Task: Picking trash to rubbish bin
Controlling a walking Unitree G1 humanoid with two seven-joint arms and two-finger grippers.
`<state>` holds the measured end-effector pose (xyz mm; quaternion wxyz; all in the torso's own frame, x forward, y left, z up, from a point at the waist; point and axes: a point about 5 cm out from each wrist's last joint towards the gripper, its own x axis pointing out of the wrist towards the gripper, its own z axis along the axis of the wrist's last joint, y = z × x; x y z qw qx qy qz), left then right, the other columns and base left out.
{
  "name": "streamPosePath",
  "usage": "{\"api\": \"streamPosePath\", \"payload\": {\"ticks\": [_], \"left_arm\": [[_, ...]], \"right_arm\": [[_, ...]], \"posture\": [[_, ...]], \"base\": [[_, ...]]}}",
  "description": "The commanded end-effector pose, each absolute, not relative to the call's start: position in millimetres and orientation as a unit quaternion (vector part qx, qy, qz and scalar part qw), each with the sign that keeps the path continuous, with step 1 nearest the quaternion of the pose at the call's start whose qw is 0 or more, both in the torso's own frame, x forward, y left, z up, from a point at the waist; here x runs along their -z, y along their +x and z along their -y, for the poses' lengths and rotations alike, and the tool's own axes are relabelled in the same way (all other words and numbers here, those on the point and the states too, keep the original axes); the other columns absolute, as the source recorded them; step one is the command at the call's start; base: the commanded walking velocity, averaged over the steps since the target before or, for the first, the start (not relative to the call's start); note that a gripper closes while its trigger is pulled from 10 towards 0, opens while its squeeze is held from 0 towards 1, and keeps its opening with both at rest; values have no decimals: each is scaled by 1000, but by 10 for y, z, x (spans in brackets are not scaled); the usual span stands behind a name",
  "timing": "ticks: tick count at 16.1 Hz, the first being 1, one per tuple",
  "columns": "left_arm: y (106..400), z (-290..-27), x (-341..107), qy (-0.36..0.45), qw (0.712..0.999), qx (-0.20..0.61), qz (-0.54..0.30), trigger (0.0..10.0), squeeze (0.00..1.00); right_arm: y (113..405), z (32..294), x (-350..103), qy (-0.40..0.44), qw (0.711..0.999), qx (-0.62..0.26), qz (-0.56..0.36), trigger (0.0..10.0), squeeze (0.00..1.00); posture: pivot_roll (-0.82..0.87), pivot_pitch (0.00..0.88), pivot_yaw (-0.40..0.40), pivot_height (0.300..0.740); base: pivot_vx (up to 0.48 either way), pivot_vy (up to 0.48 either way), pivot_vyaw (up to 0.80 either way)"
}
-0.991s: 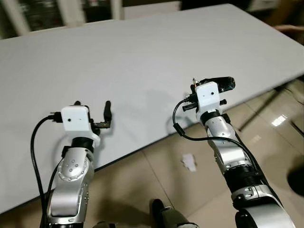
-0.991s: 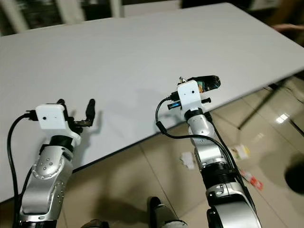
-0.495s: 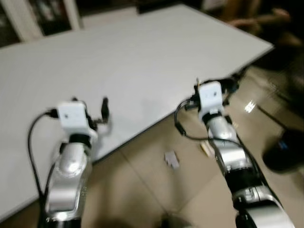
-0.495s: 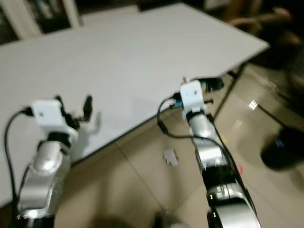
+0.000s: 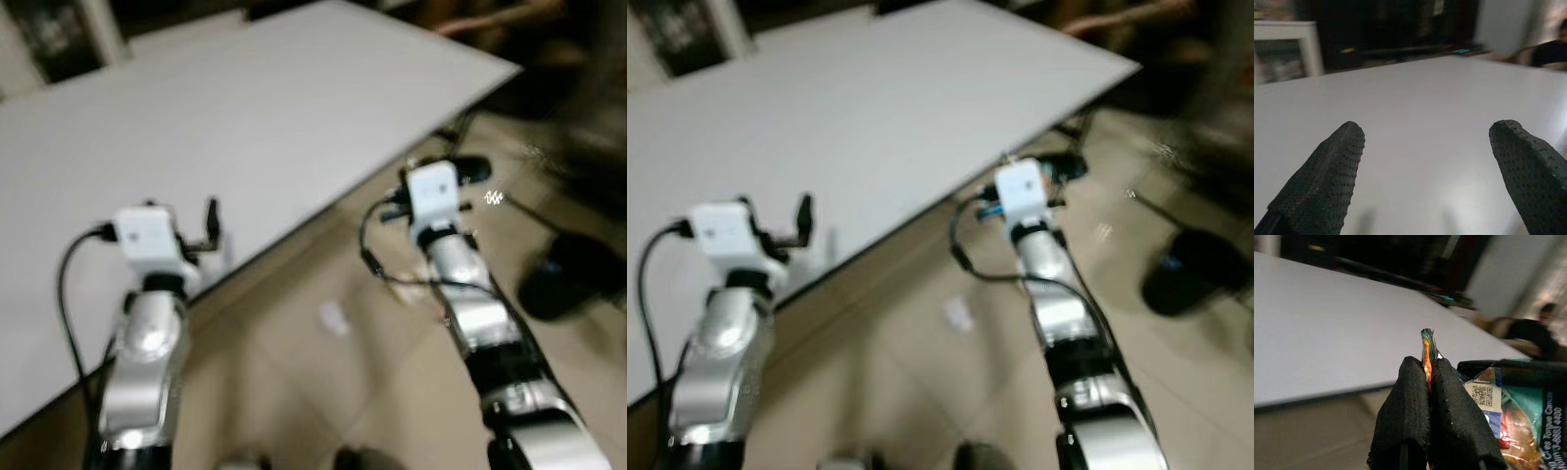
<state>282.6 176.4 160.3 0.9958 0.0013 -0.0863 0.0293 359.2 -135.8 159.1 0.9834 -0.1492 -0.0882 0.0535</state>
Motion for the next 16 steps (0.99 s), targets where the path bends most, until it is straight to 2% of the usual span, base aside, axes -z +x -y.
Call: {"api": "streamPosePath", "payload": {"ticks": [1,12,16], "left_arm": [[2836,-1791,-1593,1,996,-33,84,10000,0],[2849,-1800,-1538,-9,997,-33,72,10000,0],[2848,-1792,-1493,-22,998,-25,60,10000,0]], "right_arm": [[3593,1355,-1617,-148,984,-49,91,10000,0],[3587,1375,-1586,-147,984,-49,83,10000,0],[3550,1339,-1511,-151,984,-61,72,10000,0]], "posture": [[-4,81,-26,740],[-13,87,-25,740],[-17,92,-27,740]], "base": [[0,0,-781],[0,0,-781],[0,0,0]]}}
